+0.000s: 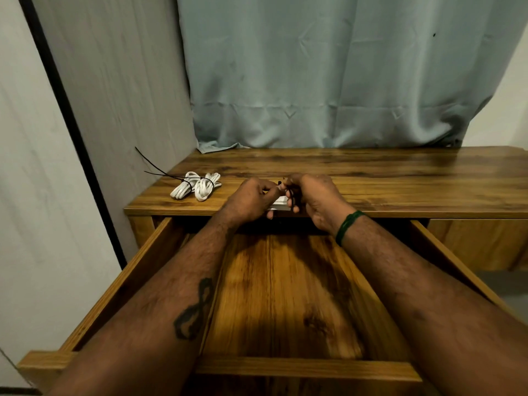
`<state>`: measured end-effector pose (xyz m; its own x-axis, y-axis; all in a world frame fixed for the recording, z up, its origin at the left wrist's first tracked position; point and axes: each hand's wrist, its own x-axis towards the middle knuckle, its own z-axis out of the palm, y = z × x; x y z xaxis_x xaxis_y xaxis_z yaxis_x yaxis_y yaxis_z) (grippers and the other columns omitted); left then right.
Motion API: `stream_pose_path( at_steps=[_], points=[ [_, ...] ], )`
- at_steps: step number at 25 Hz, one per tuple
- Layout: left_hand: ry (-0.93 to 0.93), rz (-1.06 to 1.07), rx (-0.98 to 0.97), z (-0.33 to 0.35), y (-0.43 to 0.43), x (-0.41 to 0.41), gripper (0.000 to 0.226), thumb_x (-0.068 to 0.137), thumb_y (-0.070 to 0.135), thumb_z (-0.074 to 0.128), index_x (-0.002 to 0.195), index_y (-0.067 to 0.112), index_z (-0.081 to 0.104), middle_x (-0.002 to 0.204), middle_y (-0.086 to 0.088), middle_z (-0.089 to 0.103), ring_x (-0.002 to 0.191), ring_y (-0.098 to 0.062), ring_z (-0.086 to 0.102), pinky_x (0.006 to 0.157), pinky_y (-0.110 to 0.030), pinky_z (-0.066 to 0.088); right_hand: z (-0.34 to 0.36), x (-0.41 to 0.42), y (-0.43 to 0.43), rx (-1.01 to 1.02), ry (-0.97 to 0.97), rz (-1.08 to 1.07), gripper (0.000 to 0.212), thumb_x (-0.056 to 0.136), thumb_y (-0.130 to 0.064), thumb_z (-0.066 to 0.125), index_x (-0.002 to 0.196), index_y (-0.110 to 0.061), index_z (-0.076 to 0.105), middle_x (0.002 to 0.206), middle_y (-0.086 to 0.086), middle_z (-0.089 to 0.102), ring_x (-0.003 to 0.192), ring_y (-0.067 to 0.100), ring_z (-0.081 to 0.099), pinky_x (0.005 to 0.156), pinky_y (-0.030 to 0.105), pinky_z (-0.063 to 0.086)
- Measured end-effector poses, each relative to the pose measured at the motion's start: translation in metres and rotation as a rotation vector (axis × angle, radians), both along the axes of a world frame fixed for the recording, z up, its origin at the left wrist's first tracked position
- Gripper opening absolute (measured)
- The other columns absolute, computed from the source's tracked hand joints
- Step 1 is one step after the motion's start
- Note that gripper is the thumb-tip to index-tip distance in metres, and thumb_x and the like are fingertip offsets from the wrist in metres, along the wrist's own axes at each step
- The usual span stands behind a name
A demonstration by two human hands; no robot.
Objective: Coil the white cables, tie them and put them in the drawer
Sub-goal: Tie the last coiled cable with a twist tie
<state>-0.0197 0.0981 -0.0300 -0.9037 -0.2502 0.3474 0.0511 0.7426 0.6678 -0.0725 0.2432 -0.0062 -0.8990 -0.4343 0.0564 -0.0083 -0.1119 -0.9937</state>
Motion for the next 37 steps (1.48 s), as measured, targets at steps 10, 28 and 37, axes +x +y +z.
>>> stream_pose_path(
  at_steps=[10,28,37],
  points=[
    [0.052,-0.019,-0.074,0.004,0.004,0.0,0.031,0.097,0.048,0.049,0.08,0.034,0.071,0.064,-0.006,0.072,0.051,-0.014,0.061,0.057,-0.041,0.054,0.007,-0.004,0.009,0.07,-0.026,0.063,0.009,0.082,-0.007,0.06,0.081,-0.004,0.068,0.056,0.004,0.053,0.043,0.014,0.046,0.038,0.019,0.031],
    [0.105,-0.019,-0.253,0.006,0.001,-0.004,0.029,0.101,0.044,0.051,0.077,0.04,0.066,0.075,0.005,0.072,0.067,-0.015,0.066,0.059,-0.032,0.048,0.006,-0.007,0.01,0.067,-0.062,0.131,0.016,0.087,-0.012,0.056,0.072,-0.011,0.064,0.055,0.001,0.052,0.043,0.011,0.046,0.037,0.017,0.033],
    [0.102,-0.017,-0.221,0.006,0.004,-0.004,0.029,0.102,0.04,0.051,0.084,0.029,0.071,0.074,0.005,0.071,0.062,-0.013,0.064,0.059,-0.03,0.047,0.009,-0.006,0.015,0.091,-0.053,0.114,0.016,0.085,-0.014,0.057,0.071,-0.012,0.066,0.055,-0.001,0.053,0.043,0.01,0.048,0.037,0.017,0.033]
  ],
)
